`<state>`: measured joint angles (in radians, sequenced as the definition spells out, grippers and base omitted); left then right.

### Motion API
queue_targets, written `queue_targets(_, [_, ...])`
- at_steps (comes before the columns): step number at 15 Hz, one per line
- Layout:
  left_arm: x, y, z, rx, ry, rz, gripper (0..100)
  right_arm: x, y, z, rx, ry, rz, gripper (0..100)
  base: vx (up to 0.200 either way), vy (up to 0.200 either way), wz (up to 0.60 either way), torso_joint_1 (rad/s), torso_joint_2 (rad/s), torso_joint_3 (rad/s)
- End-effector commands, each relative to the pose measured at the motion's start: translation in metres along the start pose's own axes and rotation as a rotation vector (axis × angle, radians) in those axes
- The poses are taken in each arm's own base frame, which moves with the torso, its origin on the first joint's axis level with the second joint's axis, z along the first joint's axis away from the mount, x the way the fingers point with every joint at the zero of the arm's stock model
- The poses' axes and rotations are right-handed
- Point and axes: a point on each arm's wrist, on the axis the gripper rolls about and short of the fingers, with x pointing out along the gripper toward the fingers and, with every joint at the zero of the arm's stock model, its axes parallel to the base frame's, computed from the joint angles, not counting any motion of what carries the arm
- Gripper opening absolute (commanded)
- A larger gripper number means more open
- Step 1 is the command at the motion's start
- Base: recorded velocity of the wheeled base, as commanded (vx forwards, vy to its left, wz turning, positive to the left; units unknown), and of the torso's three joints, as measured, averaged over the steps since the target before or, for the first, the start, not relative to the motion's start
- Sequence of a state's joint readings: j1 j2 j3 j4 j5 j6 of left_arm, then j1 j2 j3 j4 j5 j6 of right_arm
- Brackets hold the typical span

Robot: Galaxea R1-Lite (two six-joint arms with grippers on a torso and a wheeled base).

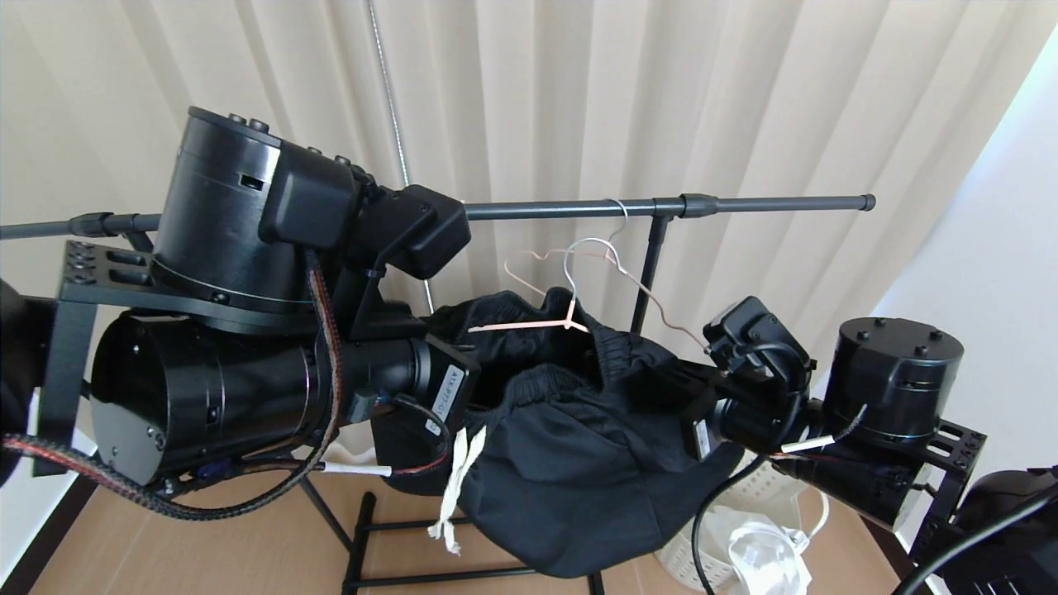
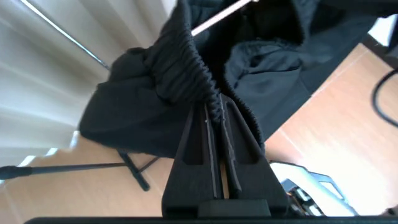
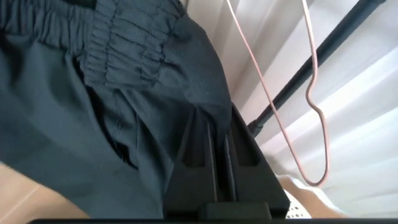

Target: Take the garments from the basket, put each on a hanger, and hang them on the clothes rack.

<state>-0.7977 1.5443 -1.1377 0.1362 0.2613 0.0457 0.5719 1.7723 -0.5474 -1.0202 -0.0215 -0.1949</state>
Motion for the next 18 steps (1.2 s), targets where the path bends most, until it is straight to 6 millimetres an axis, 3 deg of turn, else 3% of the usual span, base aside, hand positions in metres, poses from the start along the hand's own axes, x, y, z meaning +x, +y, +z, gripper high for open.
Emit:
queue_targets(1, [0.002, -0.009, -0.005, -0.009, 0.019, -0.026, 0, 0.006, 0.0, 0.004, 0.031, -0.012, -0.017, 0, 0.0, 0.0, 0.0, 0.0, 0.0, 0.0])
queue_targets(9, [0.016, -0.031, -0.021, -0.139, 0.1, -0.084, 0, 0.011, 0.001, 0.018, 0.135, -0.066, -0.032, 0, 0.0, 0.0, 0.0, 0.0, 0.0, 0.0])
queue_targets(18, [0.05, -0.025, -0.033, -0.201, 0.139, -0.019, 0, 0.006, -0.001, 0.027, 0.15, -0.204, -0.04, 0, 0.0, 0.0, 0.0, 0.0, 0.0, 0.0])
